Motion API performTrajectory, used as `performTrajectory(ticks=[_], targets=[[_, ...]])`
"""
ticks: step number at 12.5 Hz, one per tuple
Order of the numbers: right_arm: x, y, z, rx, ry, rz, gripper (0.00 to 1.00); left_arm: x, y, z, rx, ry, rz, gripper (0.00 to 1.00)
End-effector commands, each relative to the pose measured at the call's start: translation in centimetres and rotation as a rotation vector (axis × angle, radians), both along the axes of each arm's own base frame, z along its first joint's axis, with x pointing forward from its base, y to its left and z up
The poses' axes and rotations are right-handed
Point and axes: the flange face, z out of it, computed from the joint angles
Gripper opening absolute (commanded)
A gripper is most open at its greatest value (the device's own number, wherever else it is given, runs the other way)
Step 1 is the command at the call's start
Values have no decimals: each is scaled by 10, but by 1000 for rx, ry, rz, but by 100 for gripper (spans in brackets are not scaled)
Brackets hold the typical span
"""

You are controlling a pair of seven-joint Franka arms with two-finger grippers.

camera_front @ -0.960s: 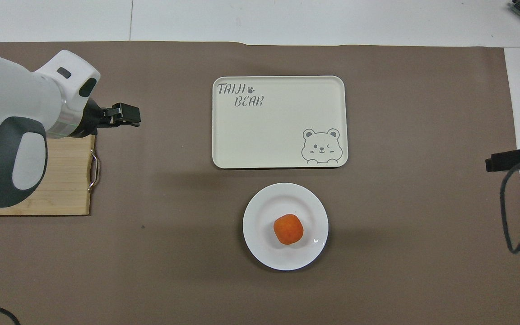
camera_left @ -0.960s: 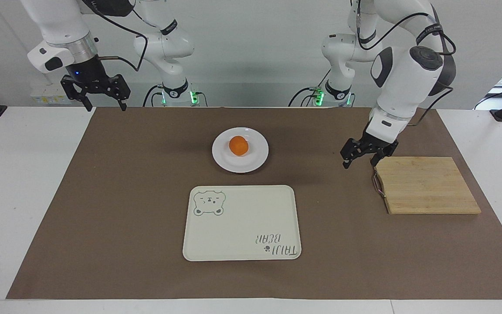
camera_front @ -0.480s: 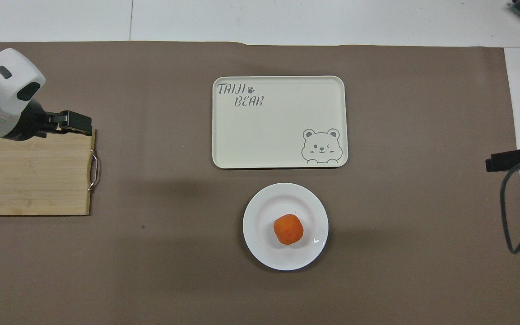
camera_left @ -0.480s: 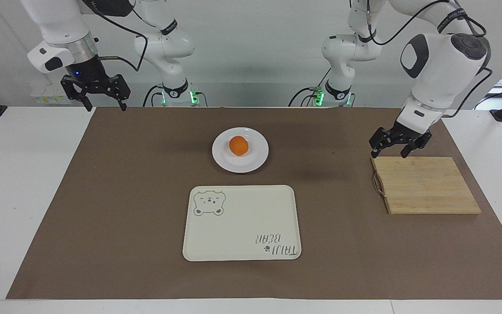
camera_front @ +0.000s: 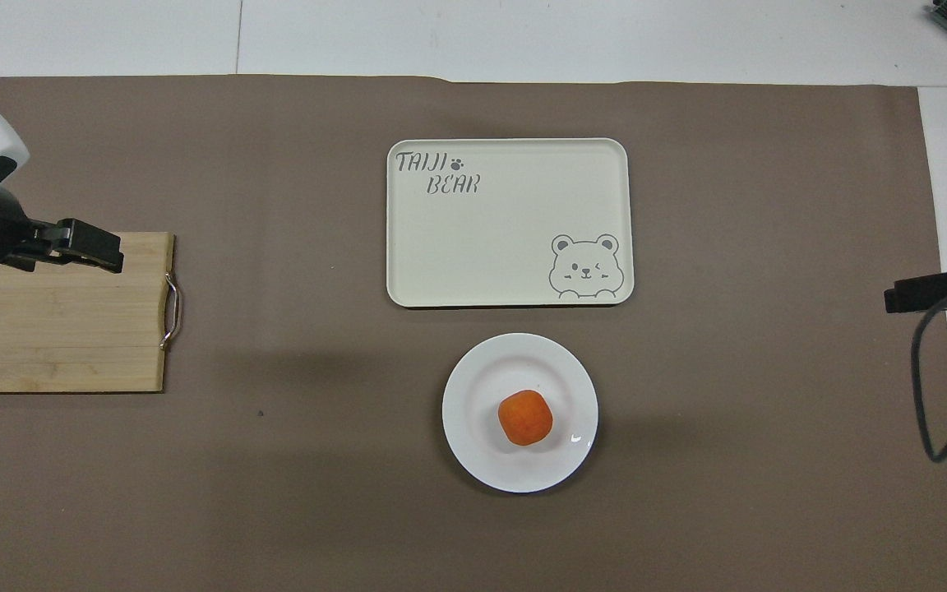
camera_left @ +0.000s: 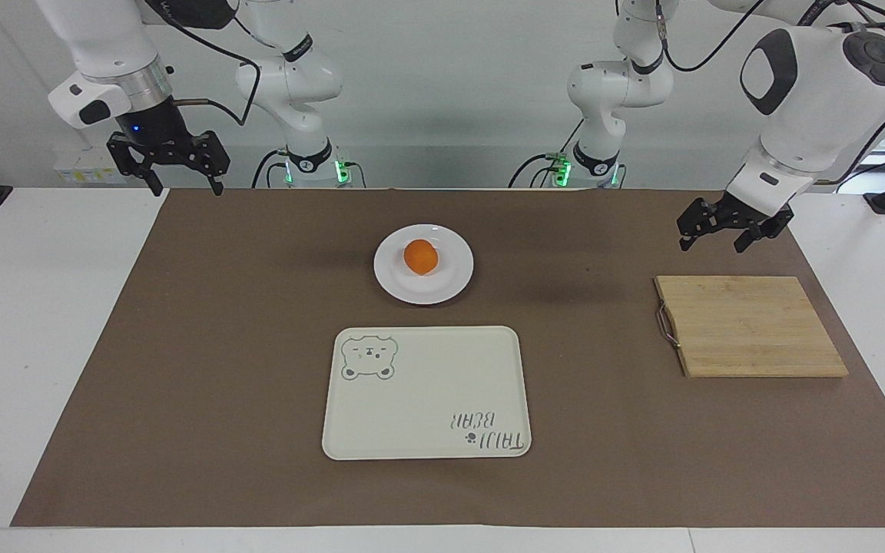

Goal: Place orange and plate with both arms
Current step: 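Reach the right gripper to the rim of the white plate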

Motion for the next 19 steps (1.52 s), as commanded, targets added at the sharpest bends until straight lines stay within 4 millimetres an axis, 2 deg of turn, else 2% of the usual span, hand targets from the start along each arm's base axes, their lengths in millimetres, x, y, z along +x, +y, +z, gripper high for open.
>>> performTrajectory(ticks=[1, 6, 12, 13, 14, 16, 17, 19], targets=[[-5, 1, 3, 14, 6, -19, 100, -22, 4, 13, 17, 0, -19, 100], [-5, 1, 4, 13, 4, -19, 100, -29, 15, 19, 17, -28, 2, 100], [-7, 2, 3, 14, 18, -16, 100, -30, 15, 21, 16, -44, -30, 100], [-13, 10, 1, 21, 50, 4, 100, -30, 15, 22, 16, -42, -27, 100], [-10, 41, 4, 25, 33, 88, 100, -29, 15, 22, 16, -39, -21, 100], [-9, 71, -6, 30, 24, 149, 100, -27, 12, 22, 15, -48, -25, 100], [-4, 79, -21, 36, 24, 159, 100, -27, 11, 22, 15, -48, -25, 100], [-2, 109, -81, 96, 56, 195, 100, -27, 15, 22, 16, -48, -19, 100]])
